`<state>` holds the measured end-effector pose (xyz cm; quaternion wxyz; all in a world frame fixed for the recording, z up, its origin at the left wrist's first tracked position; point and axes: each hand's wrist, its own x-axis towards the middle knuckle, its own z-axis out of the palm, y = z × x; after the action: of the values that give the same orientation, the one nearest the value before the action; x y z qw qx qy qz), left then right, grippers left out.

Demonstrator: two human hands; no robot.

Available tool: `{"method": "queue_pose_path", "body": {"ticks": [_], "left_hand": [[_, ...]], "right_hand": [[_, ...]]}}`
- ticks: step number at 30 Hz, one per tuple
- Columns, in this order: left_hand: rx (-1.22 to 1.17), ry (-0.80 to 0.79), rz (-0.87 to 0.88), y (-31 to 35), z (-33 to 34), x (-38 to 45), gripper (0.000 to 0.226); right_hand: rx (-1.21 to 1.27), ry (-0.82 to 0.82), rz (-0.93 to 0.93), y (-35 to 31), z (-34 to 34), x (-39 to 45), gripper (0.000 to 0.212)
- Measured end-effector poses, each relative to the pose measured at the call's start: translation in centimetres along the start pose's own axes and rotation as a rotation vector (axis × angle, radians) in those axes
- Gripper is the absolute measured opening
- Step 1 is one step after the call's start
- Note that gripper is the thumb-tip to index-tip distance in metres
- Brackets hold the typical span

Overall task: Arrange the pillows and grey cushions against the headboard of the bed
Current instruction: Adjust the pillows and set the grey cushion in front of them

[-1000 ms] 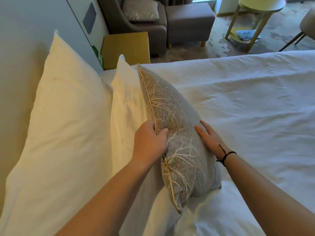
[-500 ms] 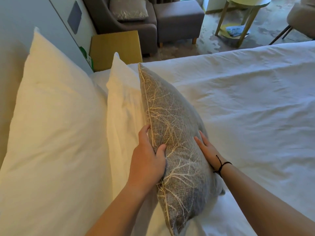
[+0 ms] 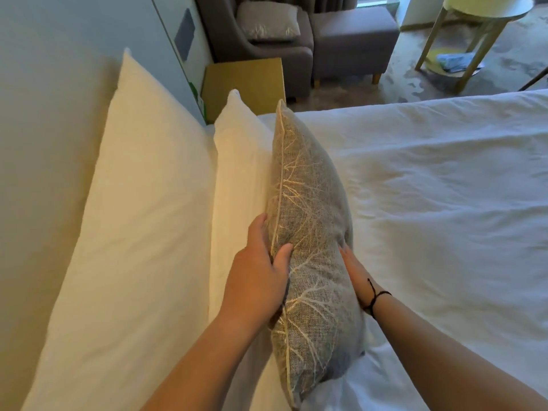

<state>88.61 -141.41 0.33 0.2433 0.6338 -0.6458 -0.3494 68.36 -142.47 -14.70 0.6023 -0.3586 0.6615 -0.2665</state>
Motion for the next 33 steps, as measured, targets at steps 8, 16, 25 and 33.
{"method": "queue_pose_path", "body": {"ticks": [8,16,25,33], "left_hand": [[0.192,0.11,-0.095,-2.3,-2.2,-6.6,0.054],[0.183,0.088,-0.35,-6.8,-1.6,-13.2,0.041],[0.012,0.109,-0.443,-6.8,-1.4,-12.9,0.021],[0.325,0.13,-0.263,-3.9,-3.5,-8.9,0.018]], "right_hand": [[0.166,0.161,0.12,-2.1,-3.2,-4.1,0.076],[-0.199,0.237,-0.378,-11.1,-2.4,-9.1,0.055],[-0.593,0.15,-0.474,-14.0,0.6,-9.5,0.063],[-0.701,0.158,-0.467,-12.1,1.8,-10.1,0.081]]}}
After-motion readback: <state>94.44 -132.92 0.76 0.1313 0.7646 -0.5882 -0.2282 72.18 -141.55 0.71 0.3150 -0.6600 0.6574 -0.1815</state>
